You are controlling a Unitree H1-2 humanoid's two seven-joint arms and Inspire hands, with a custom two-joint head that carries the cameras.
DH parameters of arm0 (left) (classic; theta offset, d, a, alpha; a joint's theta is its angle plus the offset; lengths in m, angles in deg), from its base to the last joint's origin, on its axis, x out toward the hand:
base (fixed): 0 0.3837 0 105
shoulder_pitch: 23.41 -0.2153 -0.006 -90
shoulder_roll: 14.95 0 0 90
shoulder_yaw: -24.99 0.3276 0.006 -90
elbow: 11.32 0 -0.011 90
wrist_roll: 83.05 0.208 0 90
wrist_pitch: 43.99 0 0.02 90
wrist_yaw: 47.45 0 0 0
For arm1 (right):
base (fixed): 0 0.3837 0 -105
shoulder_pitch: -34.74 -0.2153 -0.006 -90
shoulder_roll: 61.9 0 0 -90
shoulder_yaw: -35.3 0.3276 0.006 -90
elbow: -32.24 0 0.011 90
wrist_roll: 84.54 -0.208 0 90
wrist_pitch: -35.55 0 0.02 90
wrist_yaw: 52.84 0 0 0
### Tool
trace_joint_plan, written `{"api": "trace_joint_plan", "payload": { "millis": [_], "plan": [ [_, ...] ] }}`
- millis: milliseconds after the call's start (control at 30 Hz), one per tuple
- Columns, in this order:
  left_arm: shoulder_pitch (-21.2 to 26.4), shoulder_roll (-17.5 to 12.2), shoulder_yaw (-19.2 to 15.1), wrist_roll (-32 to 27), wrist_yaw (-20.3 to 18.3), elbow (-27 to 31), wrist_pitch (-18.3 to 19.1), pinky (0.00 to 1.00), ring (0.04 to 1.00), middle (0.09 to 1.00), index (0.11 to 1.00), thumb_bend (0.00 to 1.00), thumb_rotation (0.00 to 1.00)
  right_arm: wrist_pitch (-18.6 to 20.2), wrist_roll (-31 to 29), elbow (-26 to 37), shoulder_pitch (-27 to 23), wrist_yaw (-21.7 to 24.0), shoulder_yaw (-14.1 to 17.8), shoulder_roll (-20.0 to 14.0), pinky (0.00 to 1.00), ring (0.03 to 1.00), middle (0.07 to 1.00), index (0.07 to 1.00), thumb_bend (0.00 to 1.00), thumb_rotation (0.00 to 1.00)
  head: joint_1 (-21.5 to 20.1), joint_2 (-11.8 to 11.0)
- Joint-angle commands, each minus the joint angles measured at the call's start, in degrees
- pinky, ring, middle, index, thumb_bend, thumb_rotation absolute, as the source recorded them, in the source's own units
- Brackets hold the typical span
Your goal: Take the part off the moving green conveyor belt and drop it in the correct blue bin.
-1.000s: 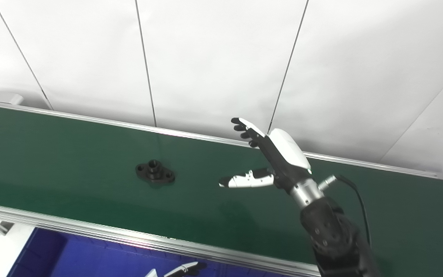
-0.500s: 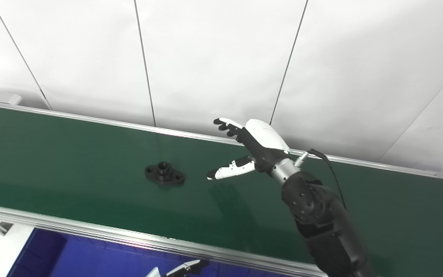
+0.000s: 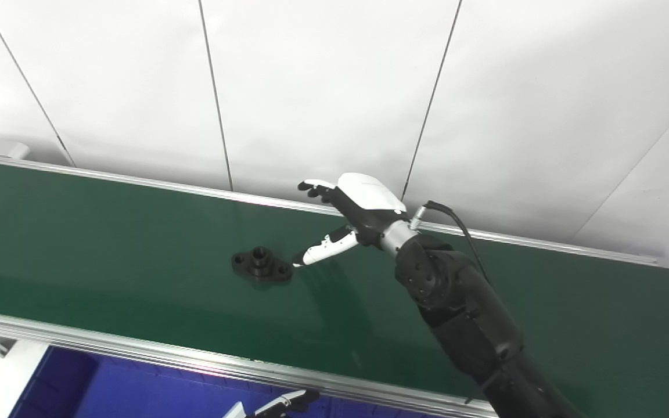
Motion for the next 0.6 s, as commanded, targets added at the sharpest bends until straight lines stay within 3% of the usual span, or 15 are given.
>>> {"api": "trace_joint_plan", "payload": {
  "millis": [0, 567],
  "plan": [
    [-0.26, -0.42, -0.07, 0.31, 0.78, 1.44, -1.84, 0.74, 0.843, 0.896, 0.874, 0.9, 0.62, -0.88, 0.97, 0.16, -3.58, -0.03, -0.56, 1.24, 0.75, 0.824, 0.858, 0.891, 0.86, 0.46, 0.11, 0.13],
    [-1.12, 0.6, -1.2, 0.76, -0.12, 2.54, -1.84, 0.77, 0.861, 0.904, 0.884, 0.88, 0.59, -2.57, 4.56, -8.17, -6.09, -1.65, -5.91, 3.79, 0.72, 0.782, 0.831, 0.884, 0.88, 0.46, 1.11, 1.53]
  ]
}}
